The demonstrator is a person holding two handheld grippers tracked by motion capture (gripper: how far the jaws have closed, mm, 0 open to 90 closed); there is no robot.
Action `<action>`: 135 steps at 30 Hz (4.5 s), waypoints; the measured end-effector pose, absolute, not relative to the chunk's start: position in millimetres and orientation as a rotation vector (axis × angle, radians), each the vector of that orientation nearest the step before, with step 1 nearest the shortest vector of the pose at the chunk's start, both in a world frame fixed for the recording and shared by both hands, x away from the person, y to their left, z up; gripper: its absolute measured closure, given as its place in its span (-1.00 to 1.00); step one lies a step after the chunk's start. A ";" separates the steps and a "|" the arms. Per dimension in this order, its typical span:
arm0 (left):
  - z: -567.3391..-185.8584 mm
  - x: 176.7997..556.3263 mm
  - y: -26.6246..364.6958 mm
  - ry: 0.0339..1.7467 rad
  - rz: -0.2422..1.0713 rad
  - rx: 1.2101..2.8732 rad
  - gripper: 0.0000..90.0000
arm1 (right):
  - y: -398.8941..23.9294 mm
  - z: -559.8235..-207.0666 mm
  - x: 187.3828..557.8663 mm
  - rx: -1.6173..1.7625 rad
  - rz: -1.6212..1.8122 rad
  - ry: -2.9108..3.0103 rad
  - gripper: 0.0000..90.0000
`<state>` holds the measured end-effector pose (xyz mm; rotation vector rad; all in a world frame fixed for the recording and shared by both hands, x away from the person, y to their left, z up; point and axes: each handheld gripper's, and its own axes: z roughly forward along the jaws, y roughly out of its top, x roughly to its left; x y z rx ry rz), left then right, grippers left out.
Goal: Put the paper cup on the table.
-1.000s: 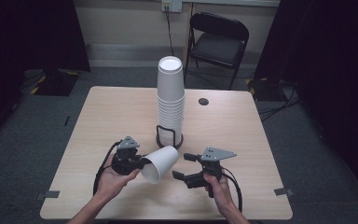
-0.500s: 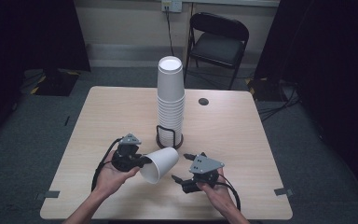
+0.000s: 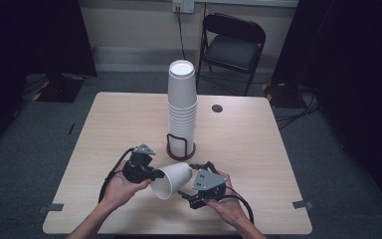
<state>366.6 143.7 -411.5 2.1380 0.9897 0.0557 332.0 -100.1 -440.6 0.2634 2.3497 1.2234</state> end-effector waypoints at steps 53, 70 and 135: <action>-403.4 383.9 125.7 0.984 -0.110 2.240 0.95 | -51.5 -440.1 327.5 0.188 1.159 2.332 -0.84; -403.7 383.6 126.1 0.970 -0.066 2.216 0.97 | -45.5 -428.3 323.9 0.166 1.207 2.257 -0.82; -423.2 361.9 164.2 0.945 0.345 1.910 -0.60 | -107.5 -433.5 364.4 0.572 1.299 2.288 -0.76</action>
